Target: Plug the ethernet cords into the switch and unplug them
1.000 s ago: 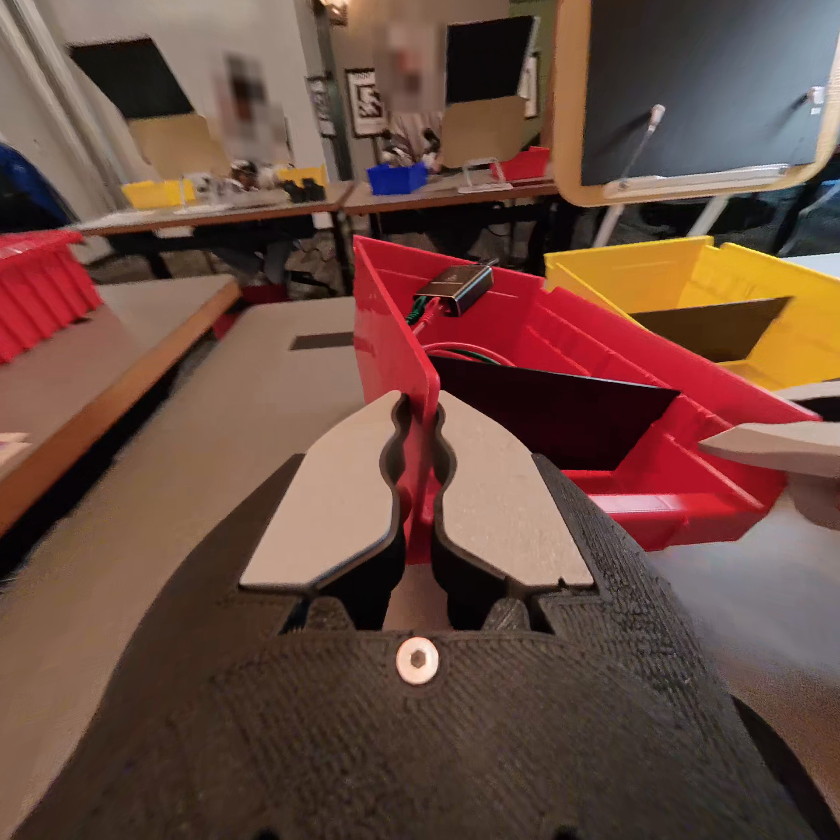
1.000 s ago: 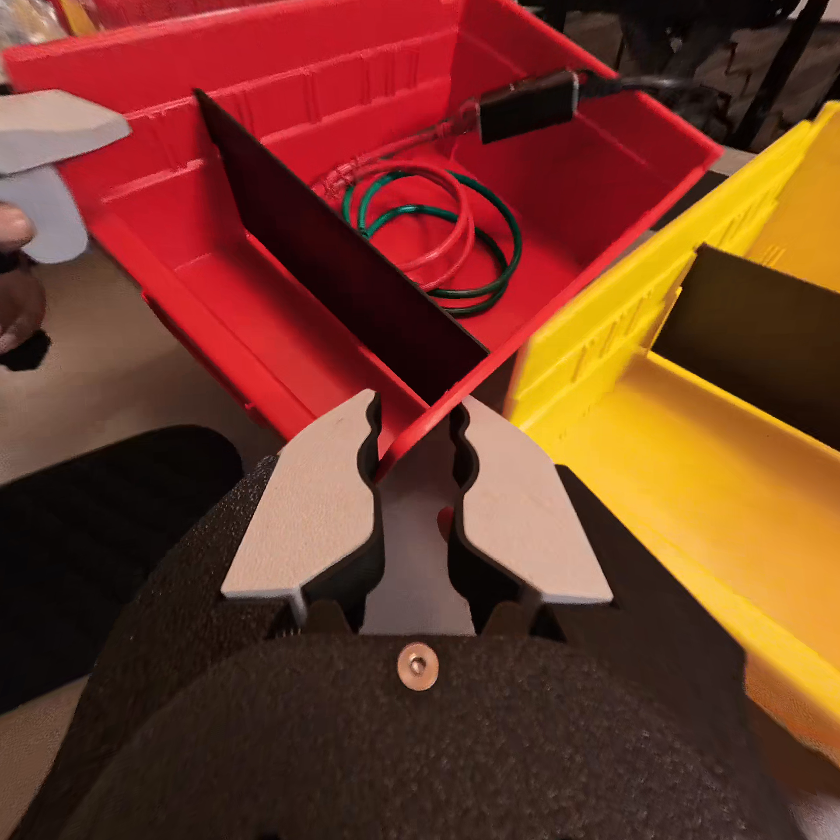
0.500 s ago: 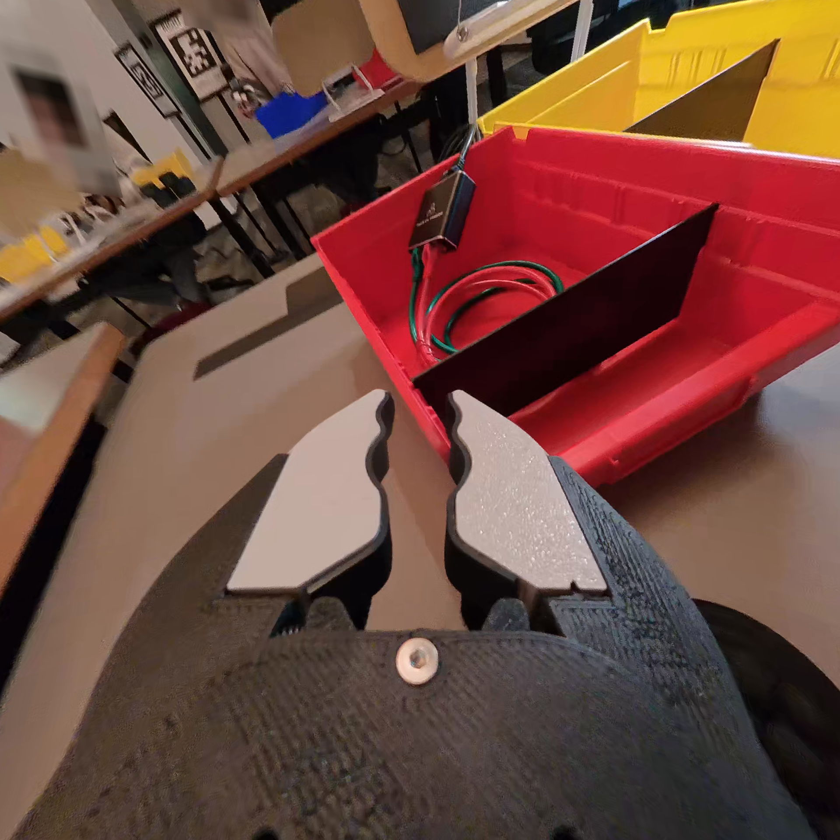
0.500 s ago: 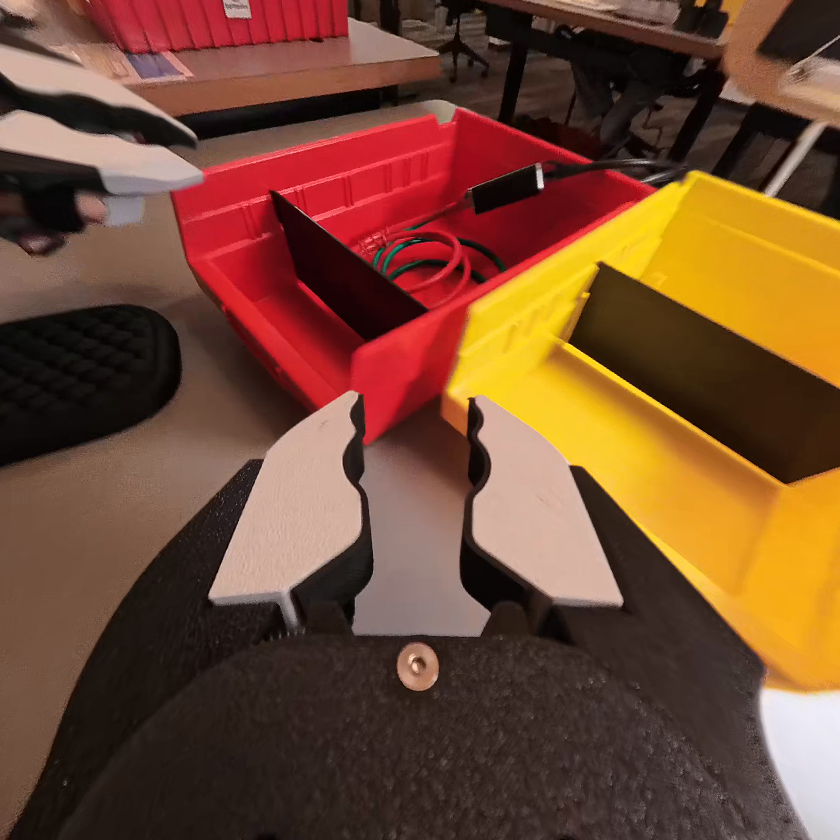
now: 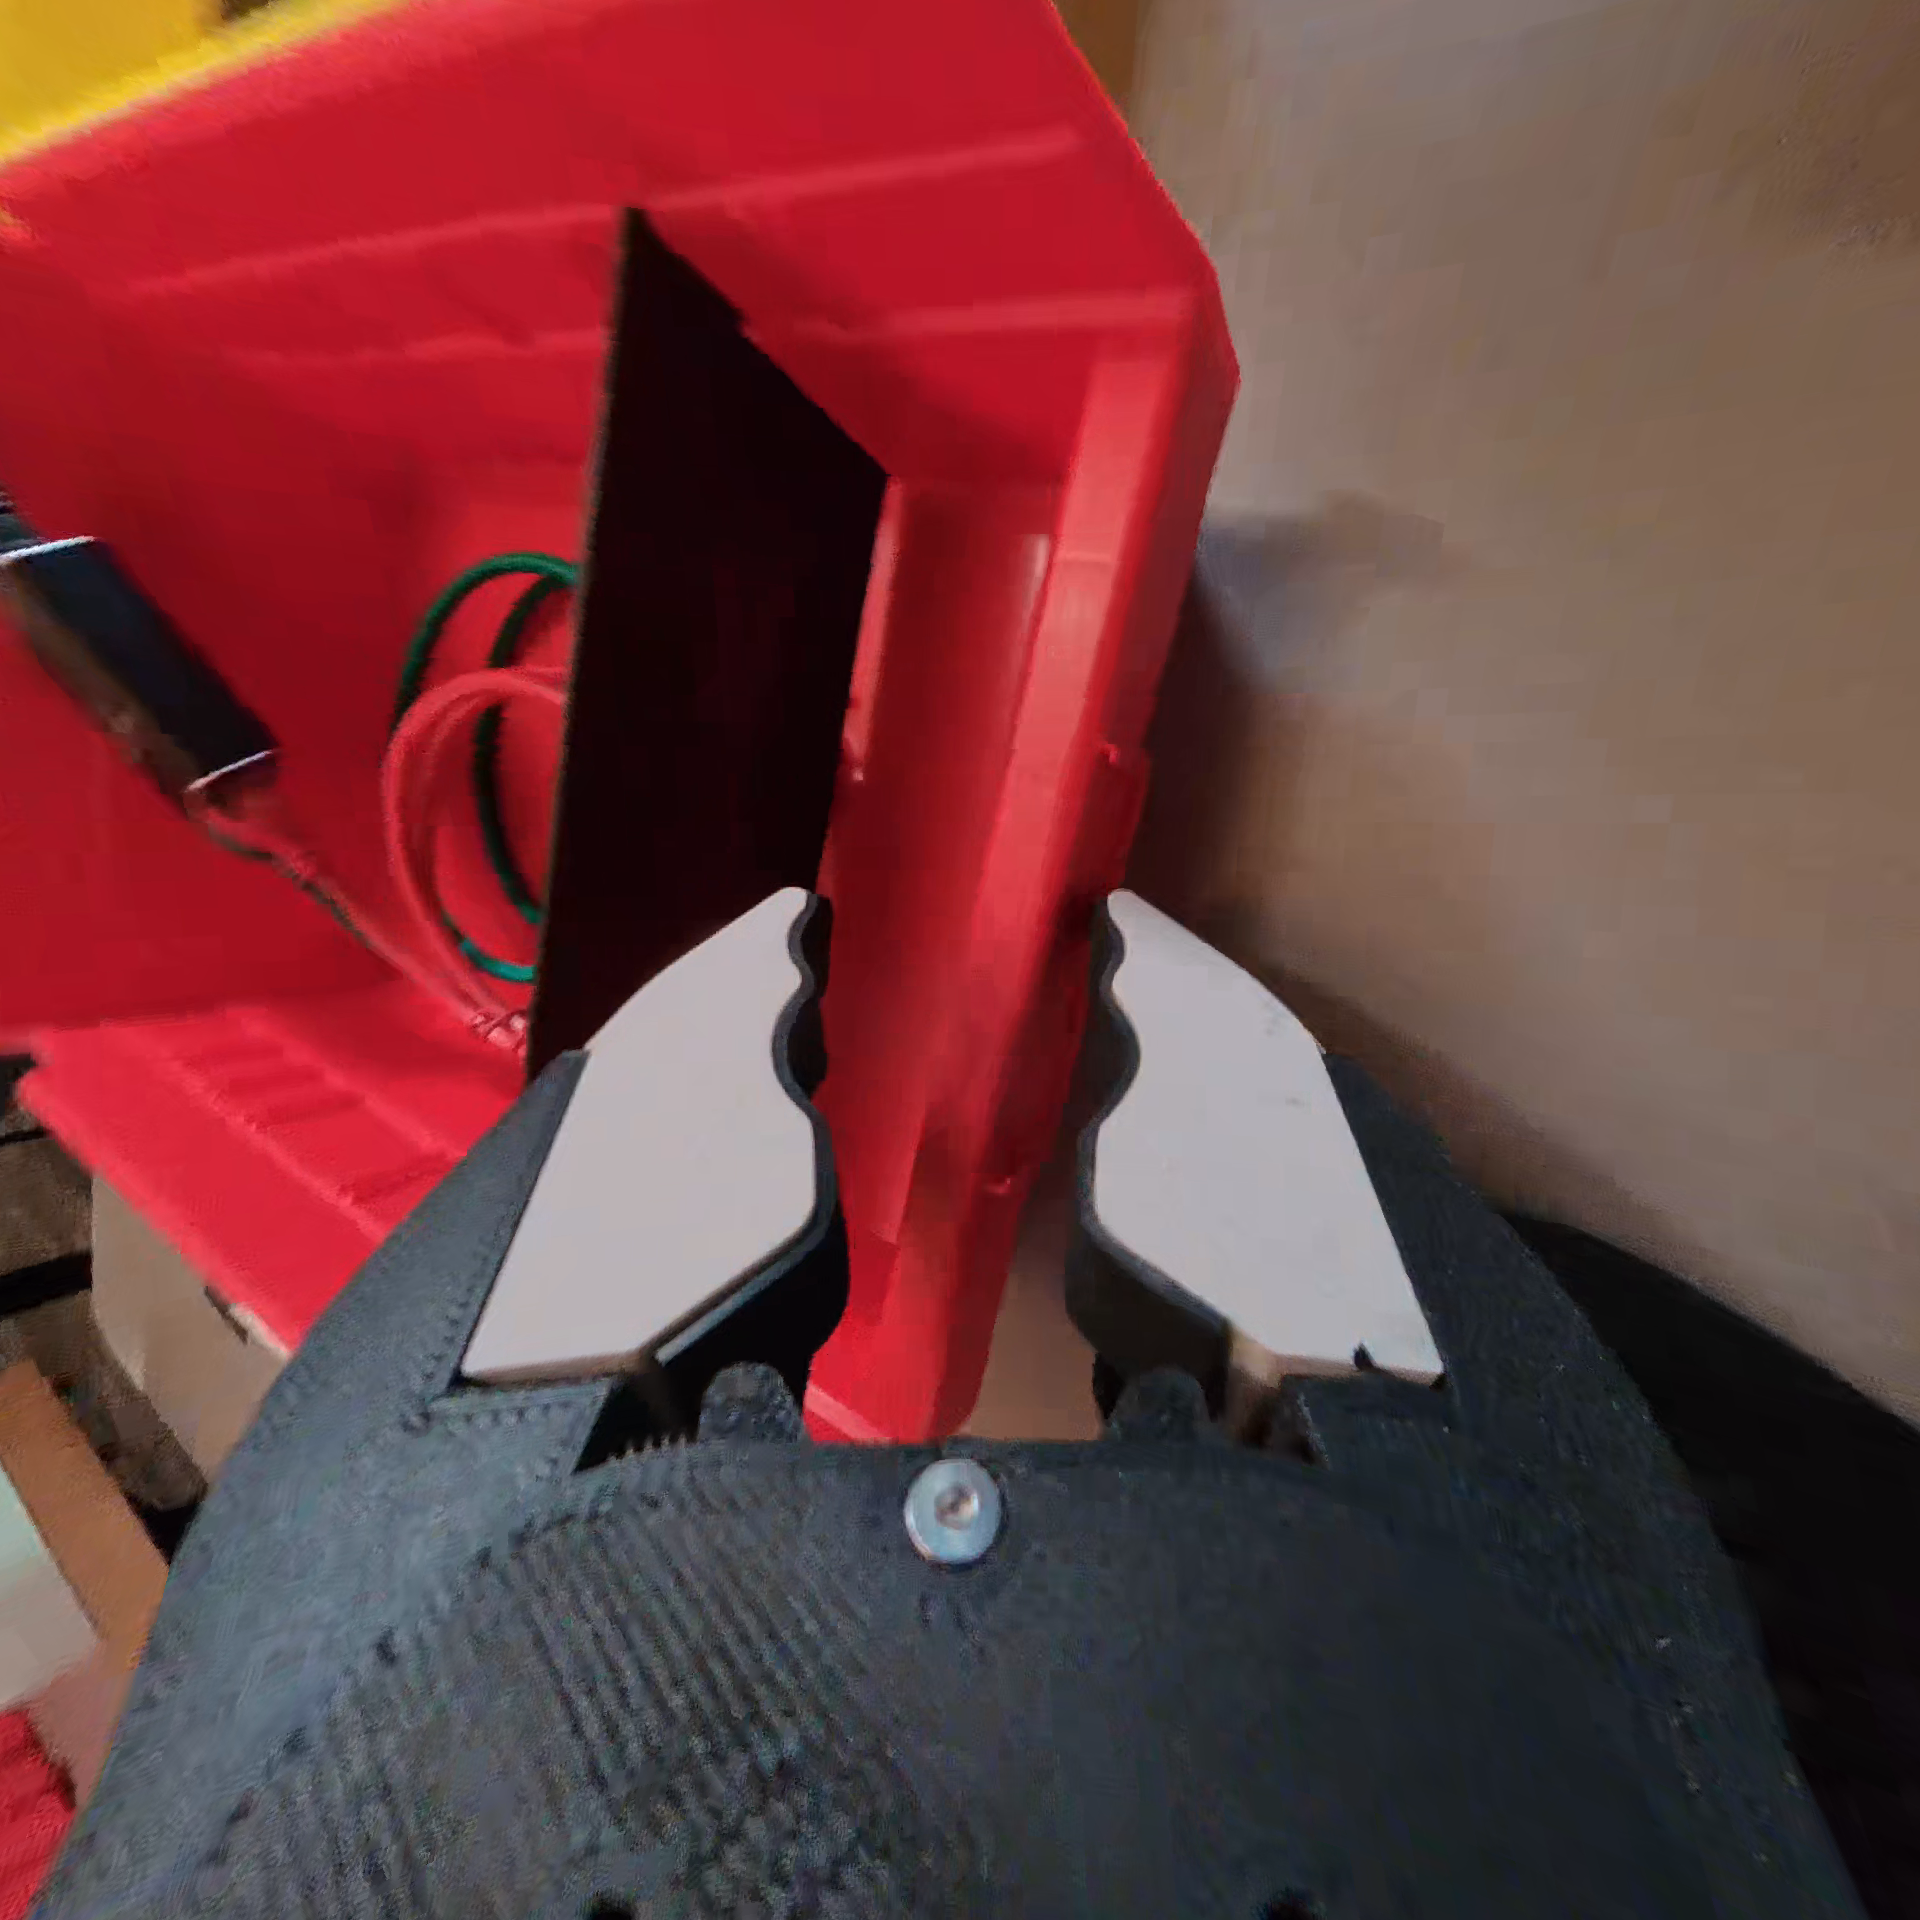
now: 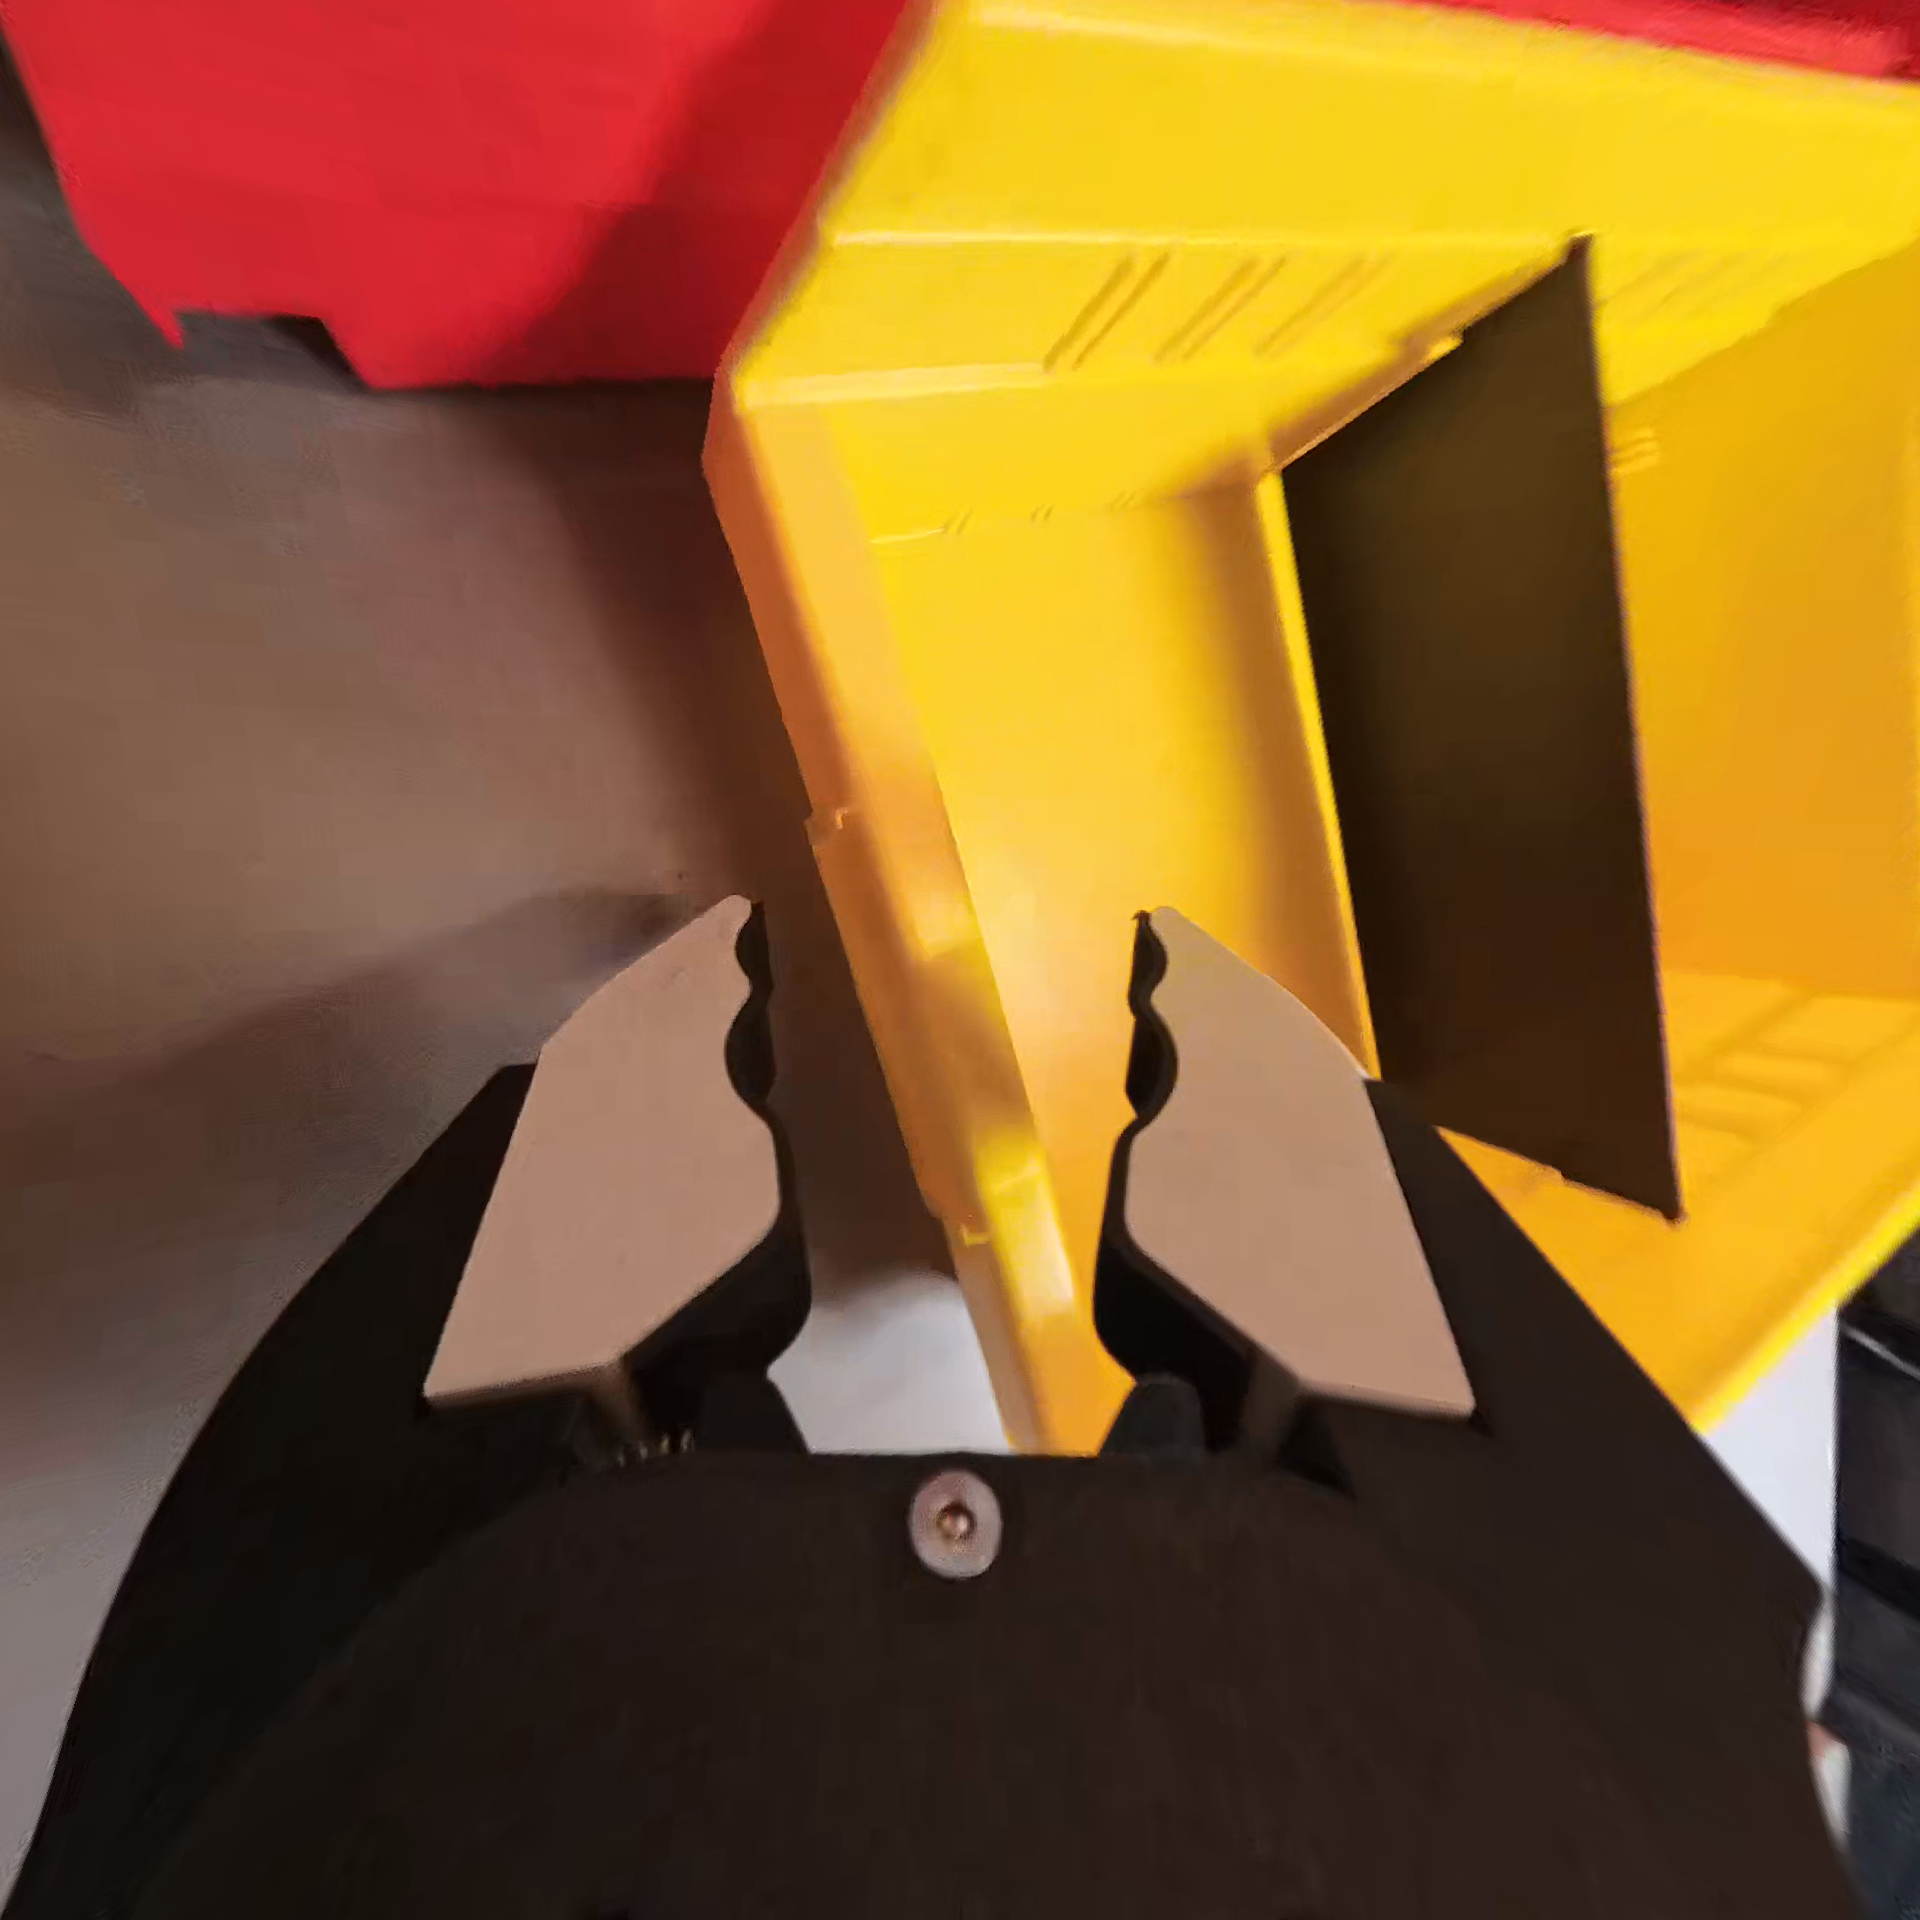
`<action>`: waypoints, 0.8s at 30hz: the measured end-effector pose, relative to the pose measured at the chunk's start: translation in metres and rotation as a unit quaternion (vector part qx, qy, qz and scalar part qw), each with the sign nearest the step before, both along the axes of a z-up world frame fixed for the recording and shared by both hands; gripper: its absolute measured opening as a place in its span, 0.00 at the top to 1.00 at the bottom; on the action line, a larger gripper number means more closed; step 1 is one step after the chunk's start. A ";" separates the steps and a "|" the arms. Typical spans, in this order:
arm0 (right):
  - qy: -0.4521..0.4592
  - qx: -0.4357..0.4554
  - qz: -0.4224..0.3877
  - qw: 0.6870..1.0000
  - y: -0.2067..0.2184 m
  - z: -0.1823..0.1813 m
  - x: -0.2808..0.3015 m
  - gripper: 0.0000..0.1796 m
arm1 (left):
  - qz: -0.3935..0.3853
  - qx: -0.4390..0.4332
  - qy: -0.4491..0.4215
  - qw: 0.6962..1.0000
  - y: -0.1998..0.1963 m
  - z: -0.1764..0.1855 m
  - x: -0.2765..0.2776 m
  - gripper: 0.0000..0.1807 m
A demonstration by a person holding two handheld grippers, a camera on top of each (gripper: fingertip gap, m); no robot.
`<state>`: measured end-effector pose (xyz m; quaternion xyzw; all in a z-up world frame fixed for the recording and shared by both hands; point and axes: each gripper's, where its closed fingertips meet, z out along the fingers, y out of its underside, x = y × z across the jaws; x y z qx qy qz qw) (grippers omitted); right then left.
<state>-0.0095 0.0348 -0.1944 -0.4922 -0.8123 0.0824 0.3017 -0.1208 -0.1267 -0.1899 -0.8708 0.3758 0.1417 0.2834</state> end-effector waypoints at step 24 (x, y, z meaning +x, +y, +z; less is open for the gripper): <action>0.007 0.054 -0.129 0.990 0.057 -0.022 0.170 0.84 | 0.009 -0.047 -0.046 0.998 0.010 -0.024 -0.006 0.83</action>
